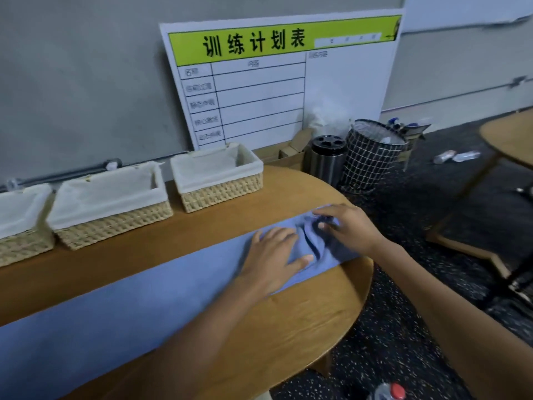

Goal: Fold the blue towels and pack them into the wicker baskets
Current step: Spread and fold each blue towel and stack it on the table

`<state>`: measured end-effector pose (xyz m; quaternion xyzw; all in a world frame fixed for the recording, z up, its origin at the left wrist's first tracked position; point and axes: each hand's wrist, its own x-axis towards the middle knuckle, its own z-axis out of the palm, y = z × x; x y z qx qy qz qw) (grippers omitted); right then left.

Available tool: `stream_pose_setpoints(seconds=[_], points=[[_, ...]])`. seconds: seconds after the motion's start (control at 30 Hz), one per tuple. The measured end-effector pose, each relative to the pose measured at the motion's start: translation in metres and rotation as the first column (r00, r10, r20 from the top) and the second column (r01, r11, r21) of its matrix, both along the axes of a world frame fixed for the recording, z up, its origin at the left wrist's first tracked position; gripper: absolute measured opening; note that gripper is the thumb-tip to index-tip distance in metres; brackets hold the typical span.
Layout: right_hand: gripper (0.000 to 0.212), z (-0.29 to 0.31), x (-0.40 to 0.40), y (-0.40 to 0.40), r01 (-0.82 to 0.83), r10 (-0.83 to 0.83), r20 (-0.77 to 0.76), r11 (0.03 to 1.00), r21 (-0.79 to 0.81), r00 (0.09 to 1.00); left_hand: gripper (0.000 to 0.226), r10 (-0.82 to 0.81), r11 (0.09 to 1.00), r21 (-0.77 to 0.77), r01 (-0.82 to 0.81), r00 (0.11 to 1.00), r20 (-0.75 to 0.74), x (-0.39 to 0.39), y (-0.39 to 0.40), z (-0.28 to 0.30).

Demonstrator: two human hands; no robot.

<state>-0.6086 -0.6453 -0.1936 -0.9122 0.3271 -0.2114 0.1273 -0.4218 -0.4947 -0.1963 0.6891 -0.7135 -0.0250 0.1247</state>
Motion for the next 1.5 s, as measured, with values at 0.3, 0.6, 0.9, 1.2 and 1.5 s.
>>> stream_pose_setpoints(seconds=[0.3,0.6,0.9,1.2,1.5], points=[[0.02,0.007,-0.048,-0.012,-0.043,0.041,0.15,0.999,0.01,0.988,0.06,-0.026,0.989,-0.146,0.015,0.997,-0.073,-0.031,-0.029,-0.008],[0.013,0.001,-0.089,-0.015,-0.053,0.048,0.035,0.986,0.157,0.998,0.01,-0.179,0.963,-0.225,0.15,0.977,-0.113,-0.055,-0.036,-0.004],[0.006,-0.009,-0.03,0.0,0.142,-0.19,0.295,0.974,0.177,0.936,0.025,-0.233,0.957,-0.212,0.199,0.962,-0.145,-0.042,-0.04,-0.016],[0.009,-0.024,-0.022,-0.001,0.189,-0.217,0.18,0.969,0.158,0.96,0.022,-0.212,0.973,-0.153,0.171,0.928,-0.307,-0.017,-0.068,-0.006],[0.024,-0.024,-0.024,-0.007,0.326,-0.379,0.177,0.907,0.267,0.908,0.032,-0.055,0.996,0.066,0.068,0.981,-0.185,-0.025,-0.172,-0.004]])
